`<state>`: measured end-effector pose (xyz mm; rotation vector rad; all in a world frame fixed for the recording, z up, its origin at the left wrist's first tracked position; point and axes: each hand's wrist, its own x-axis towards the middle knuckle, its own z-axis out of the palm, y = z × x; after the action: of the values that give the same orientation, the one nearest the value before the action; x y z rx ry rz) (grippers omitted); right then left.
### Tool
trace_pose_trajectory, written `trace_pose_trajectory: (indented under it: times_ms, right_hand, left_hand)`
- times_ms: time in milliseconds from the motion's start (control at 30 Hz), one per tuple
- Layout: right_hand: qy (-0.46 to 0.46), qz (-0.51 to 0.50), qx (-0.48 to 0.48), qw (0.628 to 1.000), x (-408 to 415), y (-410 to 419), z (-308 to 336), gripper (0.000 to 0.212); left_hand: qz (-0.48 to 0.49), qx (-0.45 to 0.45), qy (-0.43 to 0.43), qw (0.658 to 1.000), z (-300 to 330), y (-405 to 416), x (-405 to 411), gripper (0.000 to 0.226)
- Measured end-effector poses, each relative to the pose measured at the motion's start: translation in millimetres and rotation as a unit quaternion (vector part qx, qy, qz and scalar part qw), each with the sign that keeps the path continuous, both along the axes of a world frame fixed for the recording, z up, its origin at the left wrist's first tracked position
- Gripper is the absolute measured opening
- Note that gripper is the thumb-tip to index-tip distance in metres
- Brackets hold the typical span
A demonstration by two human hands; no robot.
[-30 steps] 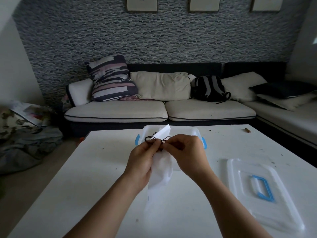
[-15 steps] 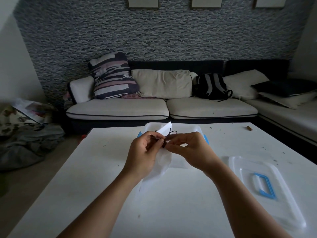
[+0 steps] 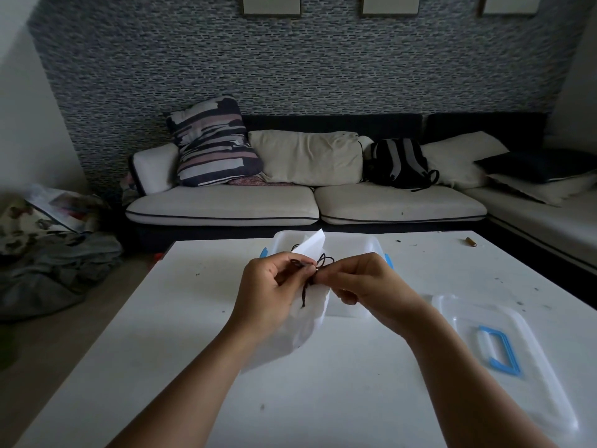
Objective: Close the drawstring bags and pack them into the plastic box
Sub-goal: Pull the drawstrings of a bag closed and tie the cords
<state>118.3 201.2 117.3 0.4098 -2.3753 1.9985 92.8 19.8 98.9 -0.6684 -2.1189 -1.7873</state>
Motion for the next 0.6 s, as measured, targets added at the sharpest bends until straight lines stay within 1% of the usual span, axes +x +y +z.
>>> trace_pose_trajectory:
  times_ms: [67, 167, 267, 300, 467, 600]
  right_hand:
    - [-0.007, 0.002, -0.027, 1.000, 0, 0, 0, 0.019]
    - [-0.015, -0.028, -0.040, 0.999, 1, -4, -1, 0.024]
    - [-0.028, -0.053, -0.058, 0.996, 2, -7, -1, 0.012]
    - [-0.033, -0.058, -0.070, 0.995, 2, -7, -1, 0.012]
    - [-0.071, -0.066, -0.120, 0.988, 4, -12, 1, 0.021]
    - [-0.132, -0.086, -0.192, 0.969, 4, -17, -2, 0.033]
  left_hand:
    - [0.008, 0.002, 0.013, 1.000, 1, 0, 0, 0.017]
    - [0.012, -0.004, 0.030, 0.999, 1, 2, 1, 0.018]
    - [0.006, -0.001, 0.036, 0.999, 1, 3, 2, 0.022]
    - [0.001, 0.004, 0.031, 1.000, 2, 3, 2, 0.023]
    - [-0.008, 0.008, 0.013, 1.000, 4, 3, 5, 0.020]
    - [-0.001, 0.004, 0.024, 1.000, 2, 2, 3, 0.021]
